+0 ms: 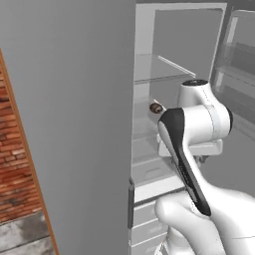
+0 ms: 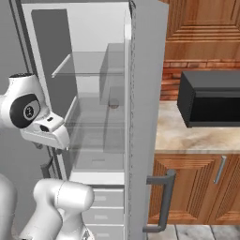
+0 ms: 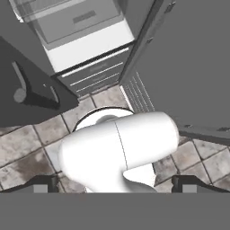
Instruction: Open the fridge, remove the mango, potato, and fish, and place them on any counter.
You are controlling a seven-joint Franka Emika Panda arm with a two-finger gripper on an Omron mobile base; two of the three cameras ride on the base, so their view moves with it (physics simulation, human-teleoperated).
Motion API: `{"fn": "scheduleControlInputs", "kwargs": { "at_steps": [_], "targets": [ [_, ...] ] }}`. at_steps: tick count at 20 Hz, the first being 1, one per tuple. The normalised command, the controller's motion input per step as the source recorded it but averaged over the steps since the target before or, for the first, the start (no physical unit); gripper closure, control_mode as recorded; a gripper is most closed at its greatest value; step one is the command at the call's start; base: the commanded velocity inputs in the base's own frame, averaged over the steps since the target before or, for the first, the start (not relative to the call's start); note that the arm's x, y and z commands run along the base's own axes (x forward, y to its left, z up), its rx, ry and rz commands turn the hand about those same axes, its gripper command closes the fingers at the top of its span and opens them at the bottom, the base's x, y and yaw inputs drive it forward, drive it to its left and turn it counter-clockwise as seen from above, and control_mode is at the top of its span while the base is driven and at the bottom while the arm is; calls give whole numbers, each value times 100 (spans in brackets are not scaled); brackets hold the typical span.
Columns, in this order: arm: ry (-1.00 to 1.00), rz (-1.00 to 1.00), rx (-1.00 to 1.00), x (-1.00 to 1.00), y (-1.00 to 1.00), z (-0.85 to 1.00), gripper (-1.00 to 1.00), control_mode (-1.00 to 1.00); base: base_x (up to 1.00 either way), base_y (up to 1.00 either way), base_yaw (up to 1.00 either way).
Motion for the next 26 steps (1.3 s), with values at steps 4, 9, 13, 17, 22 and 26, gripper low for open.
{"fn": "scheduleControlInputs", "kwargs": {
  "at_steps": [4, 9, 13, 17, 22, 26],
  "targets": [
    [0, 1, 0, 11, -3, 0, -100, -100, 44, -4, 3],
    [-18, 11, 0, 34, -23, 1, -100, -100, 0, 0, 0],
    [-47, 19, 0, 28, -31, 5, -100, -100, 0, 0, 0],
    [-39, 17, 0, 40, -4, 0, -100, -100, 0, 0, 0],
    [-8, 8, 0, 93, 0, 0, -100, -100, 0, 0, 0],
    [0, 2, -6, 89, -2, 0, -100, -100, 0, 0, 0]
  ]
}}
